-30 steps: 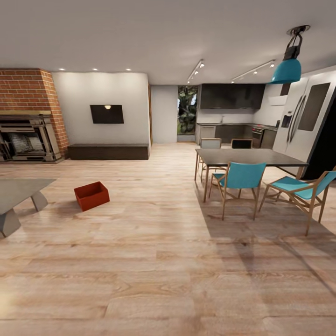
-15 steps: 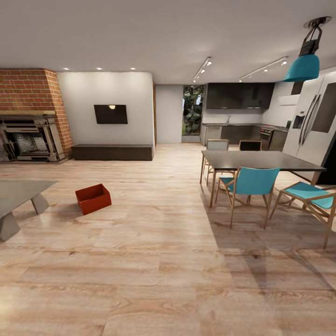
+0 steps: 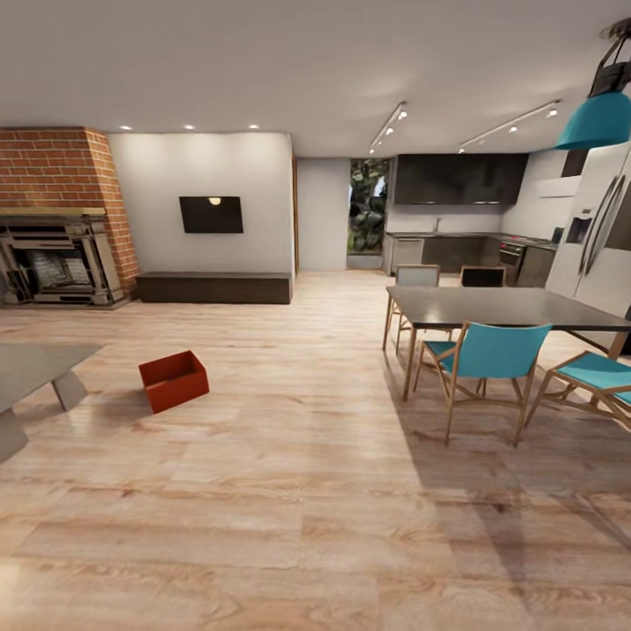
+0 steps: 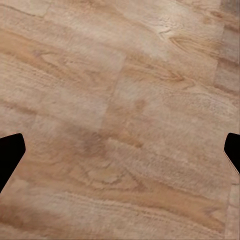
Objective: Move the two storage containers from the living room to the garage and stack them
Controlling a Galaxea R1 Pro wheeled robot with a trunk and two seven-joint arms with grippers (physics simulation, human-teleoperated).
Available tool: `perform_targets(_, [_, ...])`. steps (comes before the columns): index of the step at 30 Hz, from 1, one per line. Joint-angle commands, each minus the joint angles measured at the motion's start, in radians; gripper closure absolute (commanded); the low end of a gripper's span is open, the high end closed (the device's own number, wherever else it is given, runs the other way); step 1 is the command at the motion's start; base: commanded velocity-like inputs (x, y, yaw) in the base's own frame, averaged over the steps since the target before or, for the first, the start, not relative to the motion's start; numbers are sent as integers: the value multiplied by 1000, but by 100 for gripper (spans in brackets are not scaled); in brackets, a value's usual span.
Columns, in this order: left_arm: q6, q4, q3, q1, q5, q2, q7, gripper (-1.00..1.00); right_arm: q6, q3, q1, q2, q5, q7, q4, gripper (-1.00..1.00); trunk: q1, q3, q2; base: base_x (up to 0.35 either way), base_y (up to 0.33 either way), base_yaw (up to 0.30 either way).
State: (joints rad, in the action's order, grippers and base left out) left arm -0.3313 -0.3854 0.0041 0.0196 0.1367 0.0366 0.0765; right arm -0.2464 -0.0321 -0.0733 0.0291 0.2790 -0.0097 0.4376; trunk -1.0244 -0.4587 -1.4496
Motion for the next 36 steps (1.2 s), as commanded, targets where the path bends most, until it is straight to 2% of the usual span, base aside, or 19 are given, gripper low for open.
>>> perform_targets(1, [0, -1, 0, 0, 11, 0, 8, -100, -2, -3, -1, 1, 2, -1, 0, -100, -1, -1, 0, 329, 0, 0])
perform_targets(36, [0, -1, 0, 0, 11, 0, 8, -100, -2, -5, 0, 0, 2, -1, -1, -100, -1, -1, 0, 329, 0, 0])
